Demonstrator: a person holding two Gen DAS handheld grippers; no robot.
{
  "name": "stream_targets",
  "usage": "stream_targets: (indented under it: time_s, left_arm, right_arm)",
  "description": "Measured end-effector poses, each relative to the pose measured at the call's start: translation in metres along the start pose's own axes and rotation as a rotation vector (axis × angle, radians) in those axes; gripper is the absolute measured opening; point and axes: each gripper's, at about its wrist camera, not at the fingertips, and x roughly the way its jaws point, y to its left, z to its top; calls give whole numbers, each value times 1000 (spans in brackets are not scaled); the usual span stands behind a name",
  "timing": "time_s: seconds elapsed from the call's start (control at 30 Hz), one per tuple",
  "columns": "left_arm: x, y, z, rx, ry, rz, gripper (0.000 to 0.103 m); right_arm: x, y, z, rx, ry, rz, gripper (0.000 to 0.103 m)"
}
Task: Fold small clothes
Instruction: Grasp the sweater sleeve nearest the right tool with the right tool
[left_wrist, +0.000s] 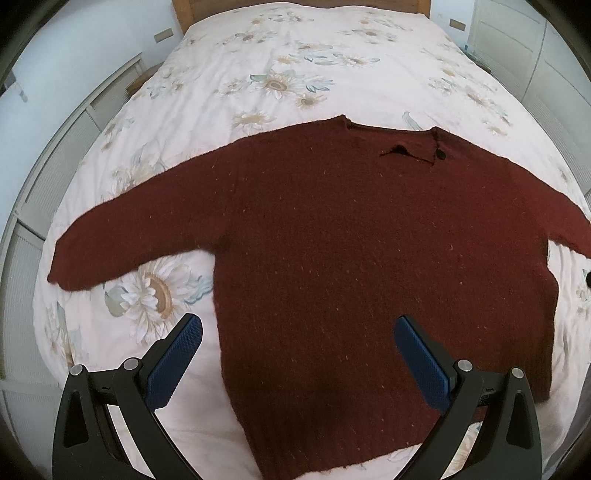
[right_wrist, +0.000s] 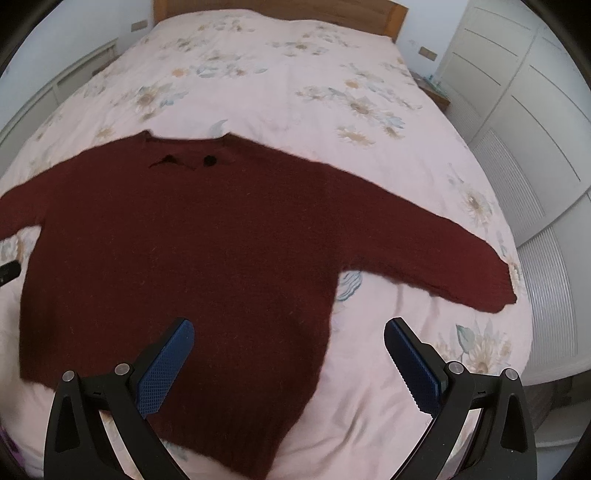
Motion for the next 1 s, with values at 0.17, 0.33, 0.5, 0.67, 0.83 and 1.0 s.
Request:
stream_targets:
  time_s: [0.17,0.33,0.5,0.67,0.83,1.0]
  left_arm:
    - [11,1,15,28,0,13,102]
    - [36,12,36,-23,35,20,102]
    - [57,21,50,-56,58,16,102]
    - [70,23,55,-45,69,12,102]
    - [84,22,52,-50,87,-16,102]
    - [100,25,48,-77,132,-41,102]
  right_arm:
    - [23,-63,14,111,-28,-19,103]
    - [61,-143,21,267,6,-51,103]
    - [106,-222,8,453,69,-116,103]
    - [155,-285,-16,628,144,-132,103]
    - [189,-326,-38,799,151,-62,103]
    - [197,-351,-48,916,120,-28,103]
